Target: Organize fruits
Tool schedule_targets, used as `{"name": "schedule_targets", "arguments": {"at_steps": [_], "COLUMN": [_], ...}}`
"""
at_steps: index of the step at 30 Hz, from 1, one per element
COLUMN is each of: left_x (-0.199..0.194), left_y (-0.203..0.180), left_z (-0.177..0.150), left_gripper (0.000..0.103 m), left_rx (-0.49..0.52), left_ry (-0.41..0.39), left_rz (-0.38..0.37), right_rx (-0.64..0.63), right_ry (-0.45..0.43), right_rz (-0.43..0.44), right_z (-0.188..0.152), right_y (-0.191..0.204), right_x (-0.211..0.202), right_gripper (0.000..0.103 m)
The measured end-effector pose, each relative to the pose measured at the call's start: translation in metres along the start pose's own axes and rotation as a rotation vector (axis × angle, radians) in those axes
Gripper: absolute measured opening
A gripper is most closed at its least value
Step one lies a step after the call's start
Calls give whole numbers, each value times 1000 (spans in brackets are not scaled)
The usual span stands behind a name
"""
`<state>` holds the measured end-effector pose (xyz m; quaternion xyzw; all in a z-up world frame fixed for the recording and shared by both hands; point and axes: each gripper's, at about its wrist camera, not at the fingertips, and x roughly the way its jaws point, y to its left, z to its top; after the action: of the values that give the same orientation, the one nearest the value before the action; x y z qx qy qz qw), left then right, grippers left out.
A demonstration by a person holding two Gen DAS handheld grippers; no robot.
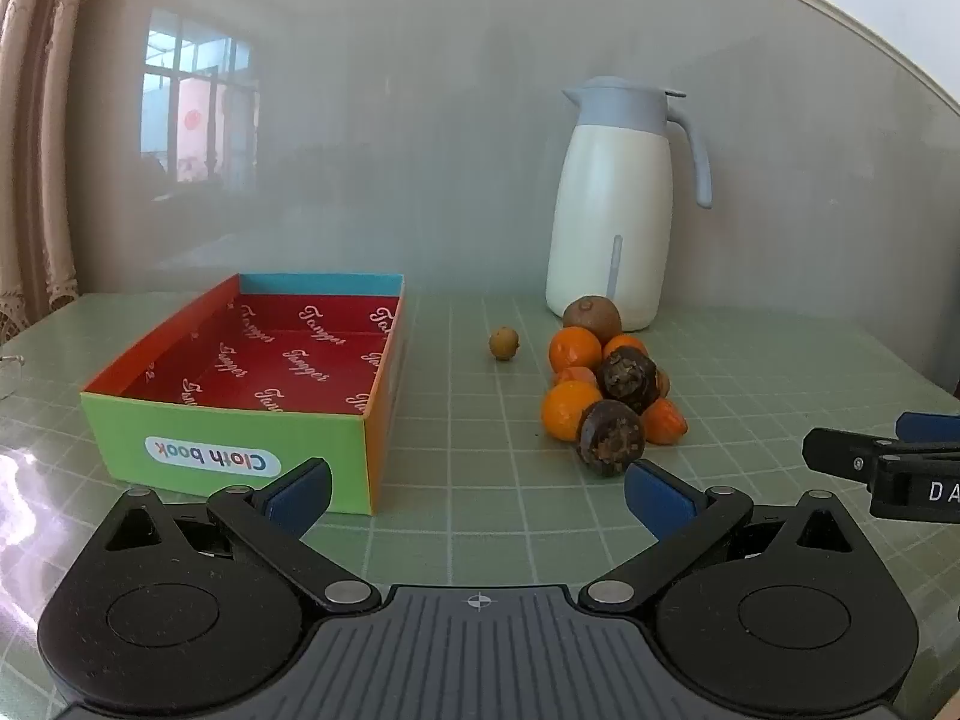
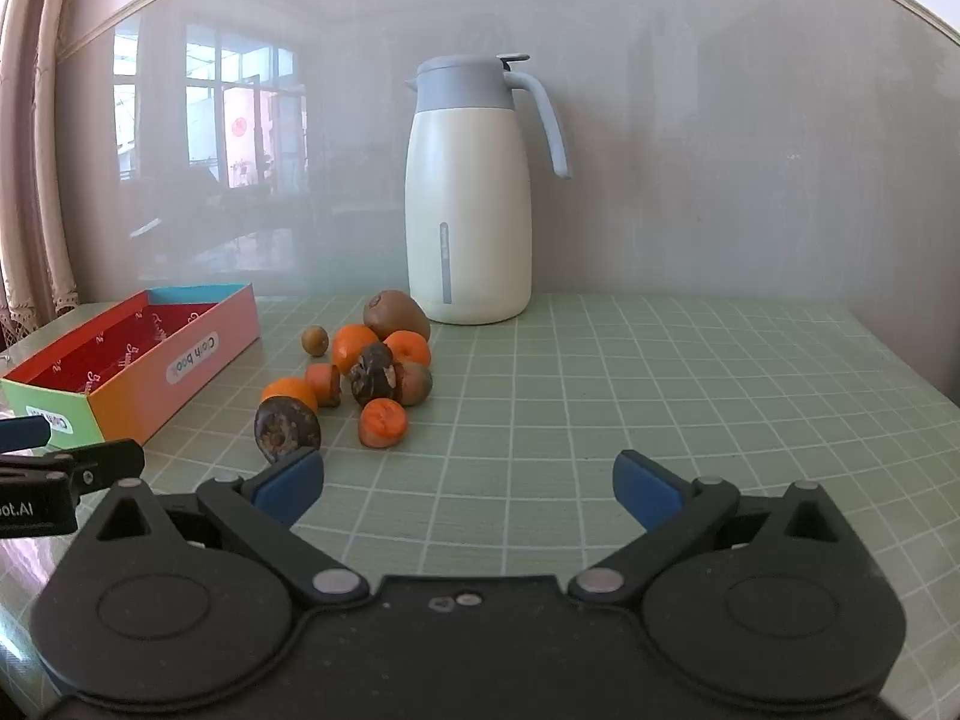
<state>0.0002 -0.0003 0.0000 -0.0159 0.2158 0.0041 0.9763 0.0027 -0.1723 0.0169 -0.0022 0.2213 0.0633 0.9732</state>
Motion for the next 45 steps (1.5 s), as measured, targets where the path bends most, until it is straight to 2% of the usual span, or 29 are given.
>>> {"name": "schedule_targets", "arguments": {"at_steps": [45], "left_x": [-1], "left_y": [0], "left_z": [1], "left_gripper": [103], "left_rx": [-12], "left_ry": [-1], "left_rz": [-6], "right_rx": [-11], "right_ry": [20], "right_rz": [3], "right_z": [-1], "right_y": [2], "right_x": [3], "right_gripper": [103]}}
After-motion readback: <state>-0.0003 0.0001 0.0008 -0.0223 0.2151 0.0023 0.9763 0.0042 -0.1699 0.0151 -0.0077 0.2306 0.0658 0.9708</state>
